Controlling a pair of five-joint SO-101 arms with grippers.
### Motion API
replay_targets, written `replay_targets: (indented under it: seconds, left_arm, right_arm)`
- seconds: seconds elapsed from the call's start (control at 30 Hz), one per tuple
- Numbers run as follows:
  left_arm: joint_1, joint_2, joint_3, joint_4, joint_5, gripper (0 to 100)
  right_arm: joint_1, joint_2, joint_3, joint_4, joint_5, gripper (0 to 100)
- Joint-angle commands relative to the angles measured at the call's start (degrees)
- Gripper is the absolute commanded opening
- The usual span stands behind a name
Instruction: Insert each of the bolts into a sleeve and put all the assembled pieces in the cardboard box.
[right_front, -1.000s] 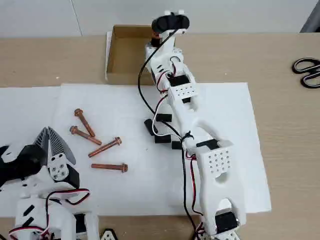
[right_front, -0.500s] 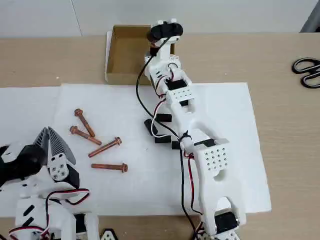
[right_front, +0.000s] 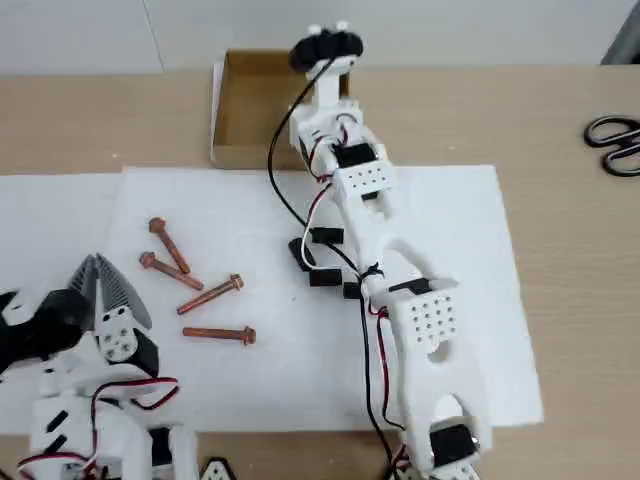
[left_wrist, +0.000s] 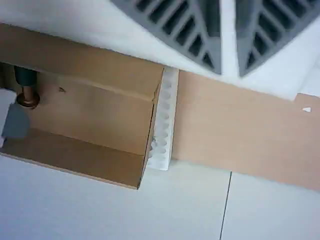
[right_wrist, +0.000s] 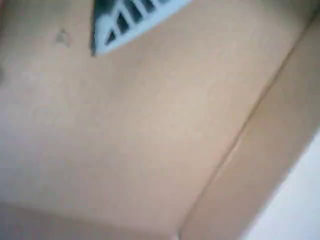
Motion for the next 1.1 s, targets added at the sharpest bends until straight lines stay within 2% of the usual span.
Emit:
replay_targets:
  seconds: [0.0, 0.13, 0.23, 0.43, 0.63, 0.97, 1.07]
  left_arm:
    - [-0.26, 0.00, -0.84, 0.09, 0.00, 1]
    - [-0.26, 0.00, -0.75, 0.26, 0.00, 1]
    - [-0.26, 0.00, -0.92, 2.11, 0.00, 1]
    - [-0.26, 0.00, -1.27, 4.04, 0.09, 1]
    - [-0.26, 0.00, -1.10, 4.04, 2.55, 1]
    - [-0.26, 0.00, -0.75, 4.04, 2.46, 1]
    - [-0.26, 0.00, -0.75, 4.04, 2.55, 1]
  right_arm:
    - [-0.22, -1.71, -4.92, 0.31, 0.62, 23.9]
    - [-0.48, -1.80, -7.74, 2.07, 0.53, 22.4]
    - [-1.54, -3.30, -11.52, 9.19, 0.35, 19.5]
    - [-2.86, -9.80, -12.92, 23.52, 0.26, 0.1]
    - [-2.86, -15.43, -12.92, 38.90, 0.35, 0.3]
    - [-2.59, -18.86, -12.92, 64.57, 0.97, 0.4]
    - [-2.24, -18.77, -12.75, 68.09, 5.54, 0.4]
